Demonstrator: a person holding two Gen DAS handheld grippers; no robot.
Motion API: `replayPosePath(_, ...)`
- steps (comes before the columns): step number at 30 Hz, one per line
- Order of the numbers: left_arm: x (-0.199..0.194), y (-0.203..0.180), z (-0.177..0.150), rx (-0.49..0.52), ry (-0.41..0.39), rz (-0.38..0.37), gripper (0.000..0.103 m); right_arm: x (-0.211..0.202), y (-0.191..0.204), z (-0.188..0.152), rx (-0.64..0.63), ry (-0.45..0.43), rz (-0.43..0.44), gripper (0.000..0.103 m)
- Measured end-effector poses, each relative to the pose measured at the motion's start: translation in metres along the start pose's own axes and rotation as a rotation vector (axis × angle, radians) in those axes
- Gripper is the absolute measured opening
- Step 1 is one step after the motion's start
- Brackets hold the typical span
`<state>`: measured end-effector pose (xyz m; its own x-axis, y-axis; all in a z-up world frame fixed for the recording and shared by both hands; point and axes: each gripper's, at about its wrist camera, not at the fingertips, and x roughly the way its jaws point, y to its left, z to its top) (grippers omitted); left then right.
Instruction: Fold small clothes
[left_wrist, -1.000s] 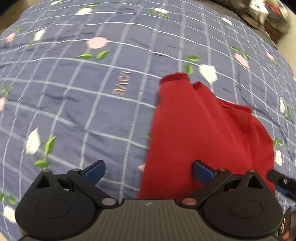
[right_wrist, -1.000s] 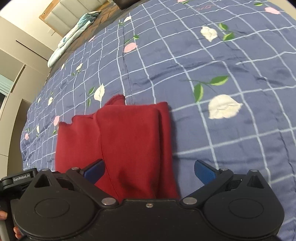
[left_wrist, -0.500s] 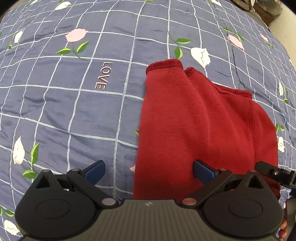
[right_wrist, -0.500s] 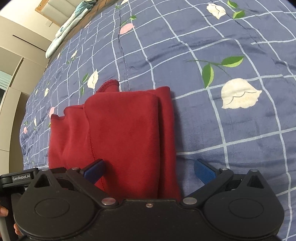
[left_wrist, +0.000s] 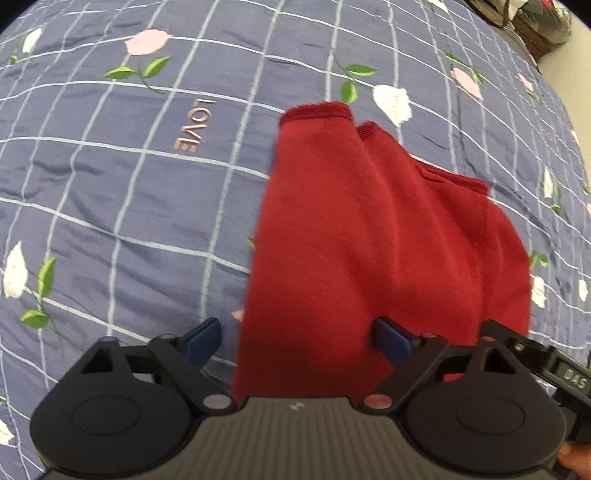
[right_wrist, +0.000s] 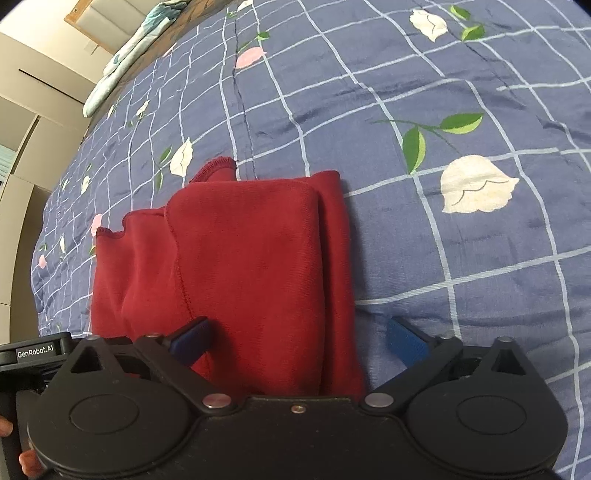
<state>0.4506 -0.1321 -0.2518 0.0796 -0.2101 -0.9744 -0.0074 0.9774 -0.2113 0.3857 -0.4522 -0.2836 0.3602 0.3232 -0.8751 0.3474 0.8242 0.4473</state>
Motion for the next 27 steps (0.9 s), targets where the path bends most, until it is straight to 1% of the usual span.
replayPosePath(1, -0.001, -0.002, 0.000, 0.007, -0.001, -0.009, 0.081, -0.001, 0.002, -0.001, -0.004, -0.005, -0.001, 0.089)
replayPosePath(2, -0.002, -0.004, 0.000, 0.012, -0.002, -0.011, 0.081, -0.004, 0.004, -0.002, -0.010, -0.012, 0.000, 0.082)
replayPosePath(3, -0.004, -0.006, 0.000, 0.016, -0.002, -0.004, 0.078, -0.005, 0.007, -0.003, -0.013, -0.015, 0.003, 0.078)
replayPosePath(4, -0.005, -0.008, 0.000, 0.020, -0.001, -0.001, 0.072, -0.007, 0.008, -0.004, -0.014, -0.019, 0.004, 0.072)
replayPosePath(5, -0.006, -0.009, 0.000, 0.026, 0.000, 0.001, 0.066, -0.009, 0.011, -0.006, -0.017, -0.028, -0.004, 0.064)
replayPosePath(6, -0.009, -0.010, 0.000, 0.032, -0.001, 0.000, 0.063, -0.011, 0.014, -0.007, -0.019, -0.036, -0.007, 0.059)
replayPosePath(8, -0.014, -0.012, -0.001, 0.048, -0.005, -0.010, 0.048, -0.015, 0.018, -0.010, -0.020, -0.053, -0.020, 0.044)
replayPosePath(9, -0.017, -0.014, -0.002, 0.061, -0.010, -0.010, 0.045, -0.018, 0.020, -0.012, -0.021, -0.063, -0.027, 0.039)
replayPosePath(11, -0.022, -0.019, -0.003, 0.097, -0.020, -0.003, 0.033, -0.024, 0.024, -0.014, -0.015, -0.083, -0.027, 0.021)
replayPosePath(14, -0.033, -0.026, -0.005, 0.144, -0.036, 0.002, 0.029, -0.035, 0.034, -0.019, -0.020, -0.110, -0.023, 0.017)
replayPosePath(18, -0.056, -0.024, -0.007, 0.176, -0.062, -0.040, 0.027, -0.049, 0.053, -0.025, -0.034, -0.149, -0.020, 0.016)
replayPosePath(20, -0.066, -0.021, -0.007, 0.200, -0.078, -0.048, 0.026, -0.056, 0.064, -0.029, -0.041, -0.167, -0.014, 0.015)
replayPosePath(23, -0.085, -0.012, -0.005, 0.236, -0.111, -0.037, 0.026, -0.065, 0.085, -0.035, -0.069, -0.185, -0.007, 0.015)
replayPosePath(27, -0.111, 0.015, -0.002, 0.239, -0.152, -0.036, 0.026, -0.069, 0.116, -0.045, -0.099, -0.211, 0.012, 0.015)
